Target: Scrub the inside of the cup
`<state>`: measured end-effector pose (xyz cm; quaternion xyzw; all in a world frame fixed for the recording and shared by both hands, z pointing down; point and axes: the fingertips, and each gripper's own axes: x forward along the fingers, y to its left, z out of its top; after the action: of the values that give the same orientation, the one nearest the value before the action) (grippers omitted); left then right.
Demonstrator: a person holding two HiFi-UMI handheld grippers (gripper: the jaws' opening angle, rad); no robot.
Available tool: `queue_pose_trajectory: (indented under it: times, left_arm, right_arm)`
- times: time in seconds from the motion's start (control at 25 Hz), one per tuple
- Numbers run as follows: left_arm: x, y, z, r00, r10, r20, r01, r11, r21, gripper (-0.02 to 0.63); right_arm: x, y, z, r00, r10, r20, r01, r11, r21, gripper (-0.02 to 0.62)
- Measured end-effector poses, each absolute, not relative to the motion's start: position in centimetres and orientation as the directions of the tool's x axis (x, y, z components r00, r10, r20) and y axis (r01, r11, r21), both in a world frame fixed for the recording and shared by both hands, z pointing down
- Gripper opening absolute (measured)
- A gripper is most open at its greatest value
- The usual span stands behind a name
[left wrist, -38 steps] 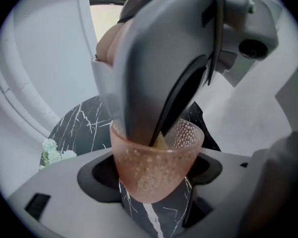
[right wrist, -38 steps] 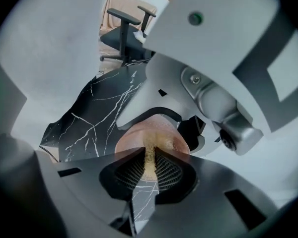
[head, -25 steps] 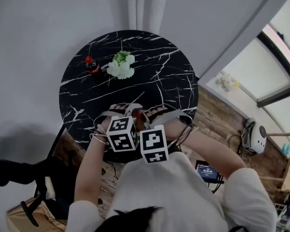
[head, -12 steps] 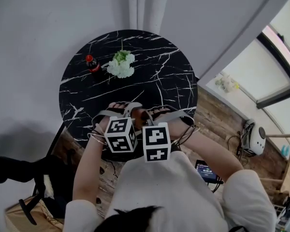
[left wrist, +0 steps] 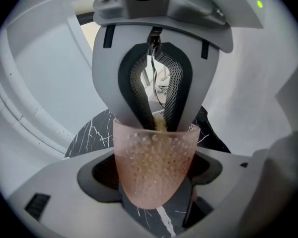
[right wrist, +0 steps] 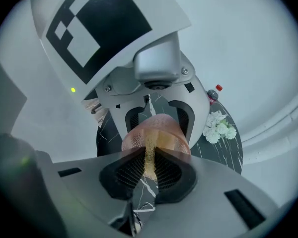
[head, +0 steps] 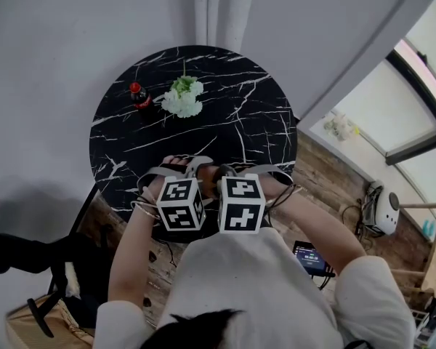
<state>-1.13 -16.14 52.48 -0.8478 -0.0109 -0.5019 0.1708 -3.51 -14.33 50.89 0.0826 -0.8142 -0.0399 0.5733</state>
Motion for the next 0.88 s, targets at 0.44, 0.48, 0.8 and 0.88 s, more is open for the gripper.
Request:
queue_pose_trajectory:
  times: [0.44,0.48,0.8,0.88]
  left_arm:
    - [-1.3,-15.8,52.6,0.485,-0.159,0.860,0.212,-0.933,-0.291,0.376]
    - [-1.3,-15.7,52.6,0.485,-0.159,0.860,0.214,-0.932,-0.293,0.376]
    - [-1.4,-16.1,52.7,0.471,-0.186,0.862,0.228,-0.919,-0.322,0.376]
    - [-1.5,-16.2,52.7,0.471,-0.193,0.861,0.224,-0.917,-0.329,0.376]
  right_arm:
    - [-3.7,-13.0,50.7,-0.458,0.018,0.889,-0.211,0.969,-0.128,0.057]
    - [-3.6,-13.0,50.6,-0.468,0.026,0.883,-0.223,0.964,-0.147,0.057]
    - [-4.1,-13.4,50.4,-0.571,0.099,0.815,-0.306,0.895,-0.324,0.057]
    - [-4.3,-13.6,50.1,-0.607,0.117,0.786,-0.323,0.868,-0.379,0.057]
